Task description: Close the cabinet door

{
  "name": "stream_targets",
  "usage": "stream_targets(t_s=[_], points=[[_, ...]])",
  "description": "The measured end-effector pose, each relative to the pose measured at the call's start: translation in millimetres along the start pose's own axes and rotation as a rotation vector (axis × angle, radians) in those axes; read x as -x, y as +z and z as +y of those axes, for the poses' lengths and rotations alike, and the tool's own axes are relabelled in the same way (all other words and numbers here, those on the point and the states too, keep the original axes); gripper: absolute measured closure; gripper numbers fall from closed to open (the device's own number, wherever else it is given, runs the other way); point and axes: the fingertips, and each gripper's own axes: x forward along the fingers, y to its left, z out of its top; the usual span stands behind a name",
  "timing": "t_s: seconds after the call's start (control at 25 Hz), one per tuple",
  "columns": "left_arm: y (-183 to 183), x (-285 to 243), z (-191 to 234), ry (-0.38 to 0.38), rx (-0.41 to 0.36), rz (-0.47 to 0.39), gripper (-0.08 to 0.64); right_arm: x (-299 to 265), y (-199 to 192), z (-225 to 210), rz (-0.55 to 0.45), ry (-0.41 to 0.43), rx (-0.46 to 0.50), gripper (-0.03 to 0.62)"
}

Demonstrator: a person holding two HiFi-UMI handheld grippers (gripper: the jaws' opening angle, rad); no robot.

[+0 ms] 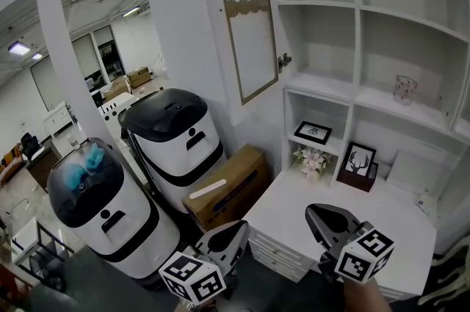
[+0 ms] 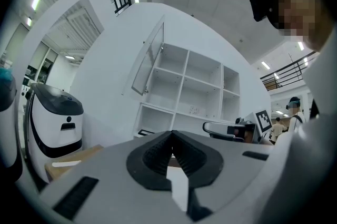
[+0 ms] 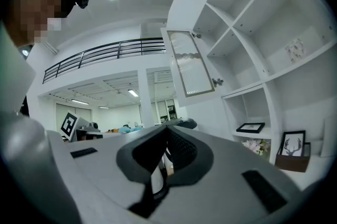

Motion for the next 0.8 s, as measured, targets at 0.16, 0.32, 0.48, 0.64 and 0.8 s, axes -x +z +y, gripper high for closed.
stream_targets(t_s=[0.16, 0.32, 0.48, 0.64, 0.8], points=[[3, 2, 21, 0.000, 0.003, 0.004, 0.554, -22, -5, 3, 0.006, -0.003, -0.002, 0.588], [6, 3, 41, -0.006, 0.007, 0.005, 0.554, -43, -9, 6, 0.011, -0.006, -0.001, 0.588], [9, 3, 59, -0.015, 0.010, 0.003, 0.554, -64, -10, 10, 0.012, -0.012, 0.006, 0.588], [13, -1, 76, -0.037, 0.014, 0.002, 0.554, -84, -8, 11, 0.013, -0.028, 0.016, 0.588], [18, -2, 91, -0.062, 0.014, 0.006, 0.554, -103, -6, 14, 0.008, -0.046, 0.023, 0.588]])
